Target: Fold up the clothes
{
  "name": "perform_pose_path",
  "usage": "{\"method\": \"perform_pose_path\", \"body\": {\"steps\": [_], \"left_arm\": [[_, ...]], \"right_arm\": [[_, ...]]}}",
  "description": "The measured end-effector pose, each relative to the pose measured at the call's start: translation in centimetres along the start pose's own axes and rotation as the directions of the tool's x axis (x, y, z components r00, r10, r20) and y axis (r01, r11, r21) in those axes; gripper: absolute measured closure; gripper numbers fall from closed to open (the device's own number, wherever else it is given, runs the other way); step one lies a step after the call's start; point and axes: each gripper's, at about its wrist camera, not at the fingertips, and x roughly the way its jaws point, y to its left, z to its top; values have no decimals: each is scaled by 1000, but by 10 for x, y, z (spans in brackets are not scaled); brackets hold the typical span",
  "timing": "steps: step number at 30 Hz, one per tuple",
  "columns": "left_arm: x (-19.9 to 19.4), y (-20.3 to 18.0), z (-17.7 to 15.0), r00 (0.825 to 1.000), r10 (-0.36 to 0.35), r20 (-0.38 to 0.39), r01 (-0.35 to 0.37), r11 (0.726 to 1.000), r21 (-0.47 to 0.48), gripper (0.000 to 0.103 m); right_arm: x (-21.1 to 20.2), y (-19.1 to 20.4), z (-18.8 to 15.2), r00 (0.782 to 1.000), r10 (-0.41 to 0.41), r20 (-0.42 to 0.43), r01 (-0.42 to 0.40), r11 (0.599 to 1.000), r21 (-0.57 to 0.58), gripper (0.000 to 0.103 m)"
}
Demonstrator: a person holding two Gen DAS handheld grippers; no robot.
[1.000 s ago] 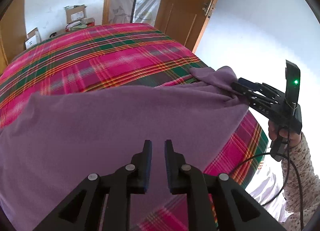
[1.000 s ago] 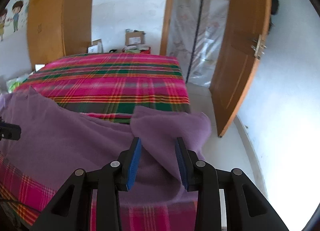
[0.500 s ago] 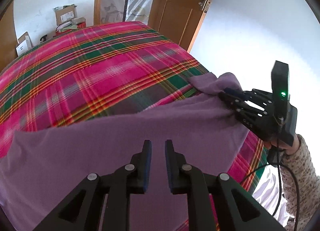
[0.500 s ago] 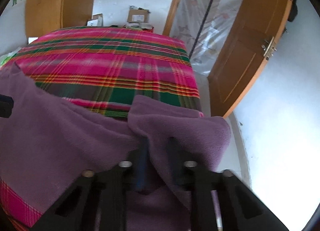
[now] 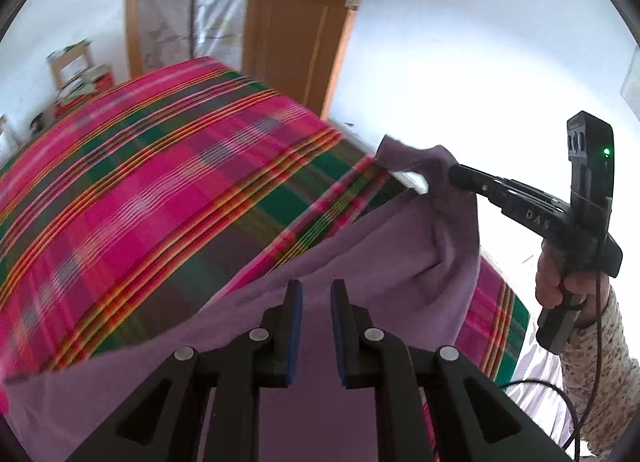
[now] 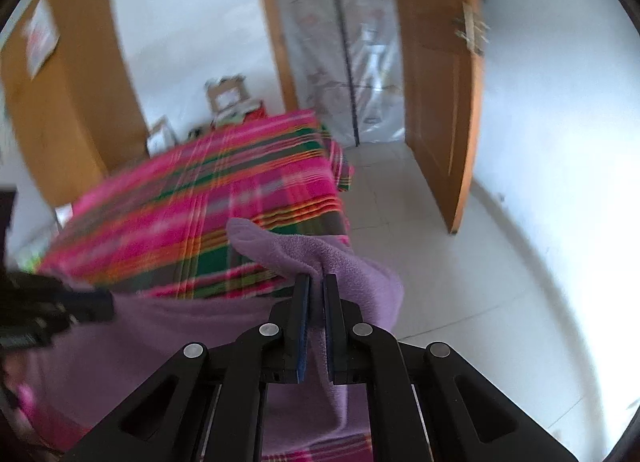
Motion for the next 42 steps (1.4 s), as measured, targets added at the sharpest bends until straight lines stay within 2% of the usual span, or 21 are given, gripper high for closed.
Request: {"method": "perform_pose_path", "body": {"steps": [4, 16, 19, 23, 26, 29, 36, 42], "left_arm": [[15, -14, 12, 999, -37, -18, 38, 997, 60, 89], [49, -41, 32, 990, -113, -79, 126, 977, 174, 84], [57, -47, 35, 992, -81, -97, 100, 971, 219, 82], [67, -51, 37, 990, -66, -124, 95, 965, 246, 81], [74, -52, 37, 983, -89, -163, 129, 957, 258, 77], [80, -50, 36, 979, -81, -187, 129, 957, 261, 77], [82, -44, 38, 977, -97, -190, 141, 962, 235, 77], [80, -40, 37, 976, -108, -188, 150, 962, 228, 89]], "right_arm": [[-11, -33, -7, 1000, 10, 26, -13, 991, 134, 96], [-18, -90, -44, 999, 12, 31, -22, 934, 357, 96], [-18, -100, -53, 1000, 16, 25, -25, 918, 396, 96], [-17, -106, -65, 999, 29, 13, -32, 901, 432, 96], [-15, -108, -70, 999, 45, 13, -46, 887, 460, 96], [-15, -107, -71, 999, 38, 13, -39, 887, 461, 96], [-13, -102, -69, 1000, 25, 12, -28, 891, 453, 96], [-12, -104, -70, 999, 34, 15, -37, 883, 468, 96]]}}
